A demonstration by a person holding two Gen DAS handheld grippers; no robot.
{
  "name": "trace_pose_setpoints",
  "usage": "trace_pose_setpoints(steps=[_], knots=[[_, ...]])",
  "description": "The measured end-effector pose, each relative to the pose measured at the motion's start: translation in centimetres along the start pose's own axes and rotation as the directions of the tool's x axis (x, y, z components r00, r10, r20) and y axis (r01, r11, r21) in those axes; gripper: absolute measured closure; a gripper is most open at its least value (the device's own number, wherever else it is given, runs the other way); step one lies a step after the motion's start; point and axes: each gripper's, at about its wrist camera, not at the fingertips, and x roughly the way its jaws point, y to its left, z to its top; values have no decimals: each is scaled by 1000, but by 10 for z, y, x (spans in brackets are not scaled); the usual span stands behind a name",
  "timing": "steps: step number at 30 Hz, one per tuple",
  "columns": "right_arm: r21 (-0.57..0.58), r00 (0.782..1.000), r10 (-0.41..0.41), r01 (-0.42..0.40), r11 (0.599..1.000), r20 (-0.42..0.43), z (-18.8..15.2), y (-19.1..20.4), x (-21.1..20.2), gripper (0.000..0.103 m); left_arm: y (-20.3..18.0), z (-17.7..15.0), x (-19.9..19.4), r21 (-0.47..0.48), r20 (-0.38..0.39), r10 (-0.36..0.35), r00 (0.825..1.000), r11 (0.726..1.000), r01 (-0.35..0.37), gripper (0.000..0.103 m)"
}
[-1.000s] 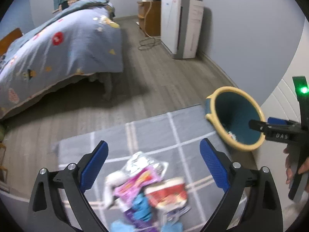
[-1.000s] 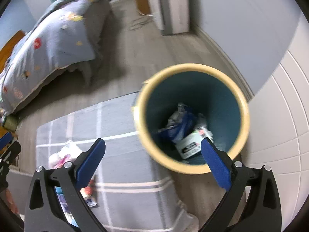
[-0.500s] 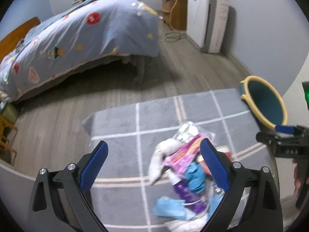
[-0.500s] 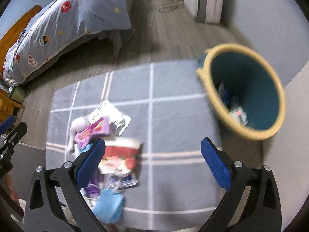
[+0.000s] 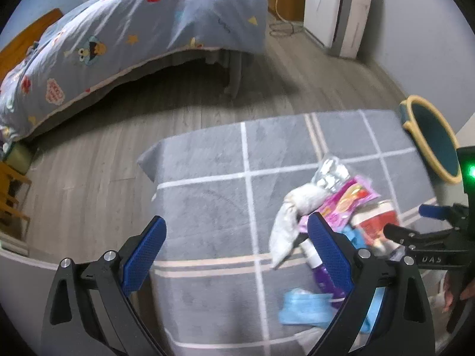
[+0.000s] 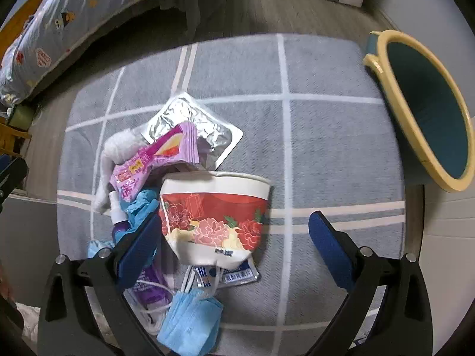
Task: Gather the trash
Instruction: 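Grasp the red-white paper cup with the right gripper while the left grasps the white tissue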
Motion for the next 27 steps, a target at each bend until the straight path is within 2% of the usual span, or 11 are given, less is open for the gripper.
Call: trace_pose_setpoints(steps=[4, 12, 14, 18, 21, 25, 27], knots=[[-6, 1000, 16, -16, 1000, -25, 3, 6, 10, 6, 2, 1, 9, -15, -14, -15, 1000, 1000, 15, 8], [-54, 998, -3, -1, 999, -70, 7, 14, 32, 6, -4, 4, 34, -4, -65, -23, 998, 1000, 23, 8], [-66, 998, -9, 5, 998, -64, 9, 14, 32, 10, -5, 6, 38, -9, -67, -34, 997, 999, 33, 8], [-44, 998, 13, -16, 999, -53, 11, 7, 25, 10, -10, 8, 50, -15, -87, -56, 995, 998, 55, 8], [-33, 1000, 3, -4, 999, -30, 16, -4, 16, 10, -20, 8, 63, 12, -106, -47, 993, 999, 48, 8], [4, 1000, 10, -10, 1000, -15, 18, -20, 10, 10, -31, 9, 79, 43, -130, -43, 991, 998, 49, 11], [11, 1000, 10, -10, 1000, -15, 20, -23, 11, 10, -37, 9, 87, 47, -149, -62, 987, 996, 70, 19]])
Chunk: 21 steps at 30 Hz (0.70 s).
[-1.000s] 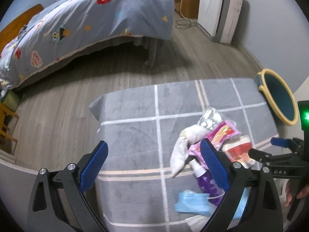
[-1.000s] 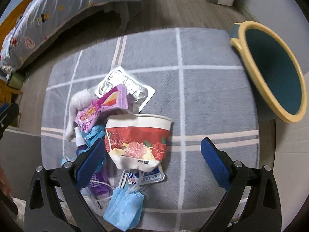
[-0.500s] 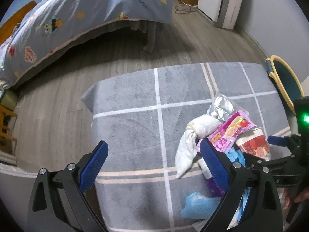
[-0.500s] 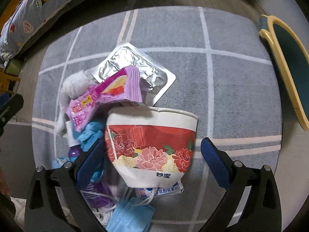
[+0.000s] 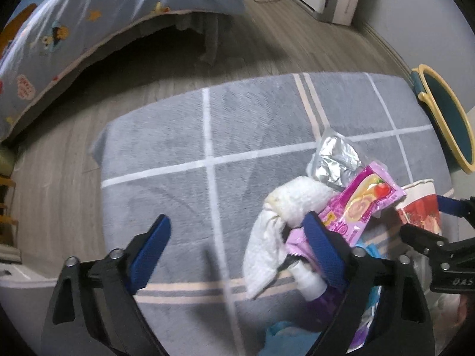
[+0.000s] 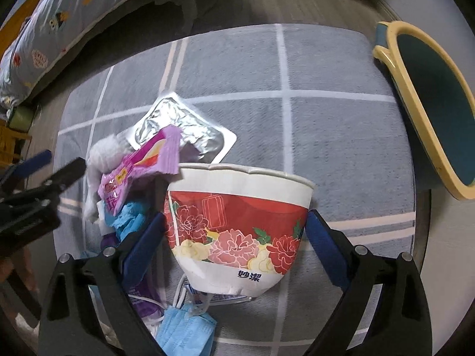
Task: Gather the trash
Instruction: 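Grasp the red-white paper cup with the right gripper while the left grasps the white tissue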
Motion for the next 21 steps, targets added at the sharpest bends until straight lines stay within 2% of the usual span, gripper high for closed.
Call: trace_pose_setpoints(steps=[2, 6, 9, 11, 14, 16, 21], knots=[[2, 1000, 0, 0, 1000, 0, 0, -6, 0, 10, -4, 1, 8, 10, -24, -11, 1000, 1000, 11, 32], [5, 1000, 0, -1, 1000, 8, 2, -10, -1, 10, -15, 3, 17, 34, -46, -53, 998, 998, 55, 44], [13, 1000, 4, -4, 1000, 15, 4, -13, -2, 10, -16, 5, 18, 16, -57, -106, 993, 994, 107, 61], [13, 1000, 6, -6, 1000, 20, 0, -10, -5, 10, -16, 6, 18, 4, -62, -144, 988, 990, 144, 79], [6, 1000, 4, -5, 1000, 30, -4, -8, -8, 10, -16, 4, 16, 25, -56, -151, 987, 988, 152, 87], [8, 999, 13, -13, 1000, 37, -4, -10, -13, 10, -12, 3, 11, 21, -42, -156, 987, 987, 157, 88], [9, 997, 18, -18, 1000, 80, -1, -10, -30, 10, 1, 7, -17, -38, 57, -138, 989, 989, 141, 88]])
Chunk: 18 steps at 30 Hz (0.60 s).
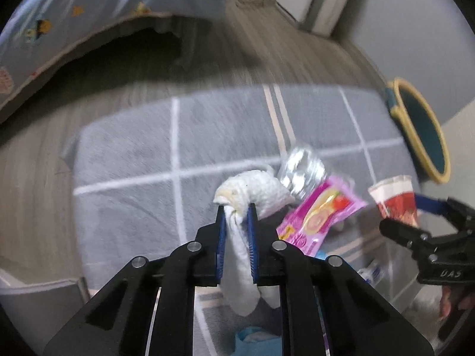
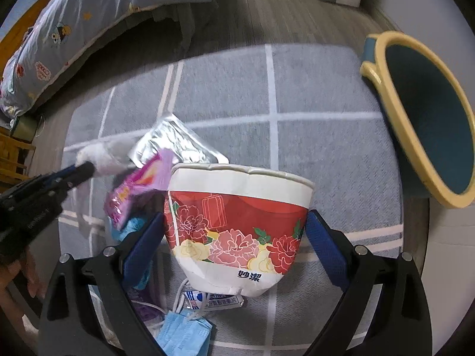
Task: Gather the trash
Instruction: 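Grasp the red-white paper cup with the right gripper while the left grasps the white tissue, then carry the paper cup and tissue over the teal bin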
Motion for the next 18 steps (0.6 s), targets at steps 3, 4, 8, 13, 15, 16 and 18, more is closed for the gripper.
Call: trace_pose_setpoints(steps=[3, 4, 8, 13, 15, 16, 18], knots=[[15, 999, 20, -21, 1000, 36, 3, -3, -15, 10, -1, 4, -20, -5, 58, 19, 998, 1000, -18, 88], [24, 998, 28, -29, 999, 47, 5, -2, -19, 10, -1, 4, -26, -9, 73, 23, 997, 1000, -22, 88], [61, 995, 51, -57, 996, 90, 11, -9, -38, 10, -2, 11, -48, -41, 134, 22, 991, 999, -17, 88], [52, 987, 51, -59, 997, 153, 19, -20, -68, 10, -18, 11, -69, 7, 184, 59, 981, 998, -61, 88], [52, 981, 56, -67, 996, 187, 23, -29, -85, 10, -27, 12, -79, 34, 210, 82, 974, 995, -91, 88], [48, 978, 51, -62, 997, 202, 25, -32, -90, 10, -32, 13, -83, 48, 220, 84, 972, 994, -97, 88], [34, 969, 29, -39, 999, 245, 30, -42, -109, 10, -46, 18, -90, 74, 240, 71, 968, 993, -91, 88]])
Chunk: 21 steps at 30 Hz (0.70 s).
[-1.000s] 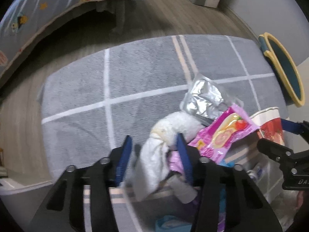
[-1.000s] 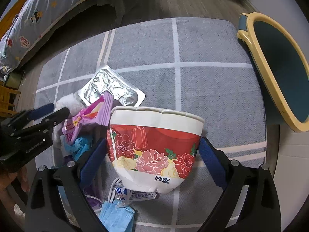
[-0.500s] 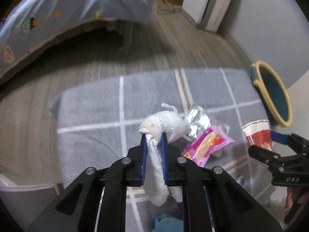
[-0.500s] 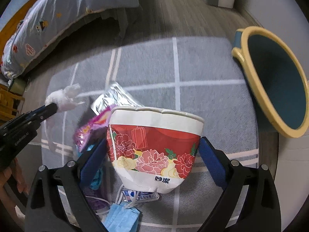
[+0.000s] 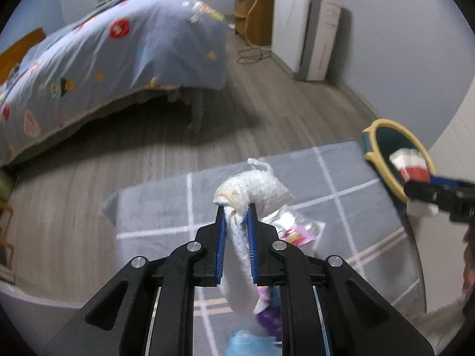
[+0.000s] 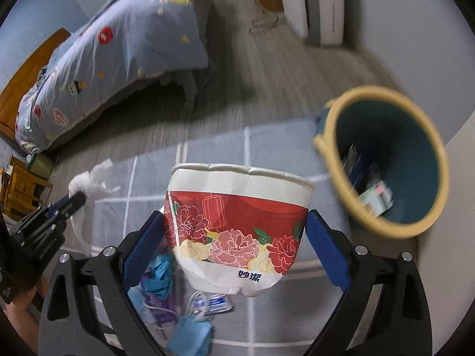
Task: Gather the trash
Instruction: 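Carry the paper cup and tissue over the teal bin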
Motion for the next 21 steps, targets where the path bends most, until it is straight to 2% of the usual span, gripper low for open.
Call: trace_pose_setpoints(steps=[4, 8, 13, 18, 21], knots=[[1, 998, -34, 34, 999, 60, 11, -26, -23, 10, -26, 15, -9, 30, 30, -27, 999, 999, 26, 88], [30, 996, -52, 50, 998, 74, 16, -51, -28, 10, -48, 27, -11, 35, 28, -68, 997, 997, 67, 88], [59, 992, -80, 74, 996, 99, 23, -84, -41, 10, -89, 41, -12, 114, 41, -76, 996, 991, 71, 88], [81, 985, -115, 106, 991, 127, 31, -123, -52, 10, -127, 54, -11, 173, 41, -116, 992, 979, 107, 88], [82, 978, -166, 157, 984, 126, 34, -150, -53, 10, -149, 59, -6, 211, 30, -134, 990, 969, 125, 88]])
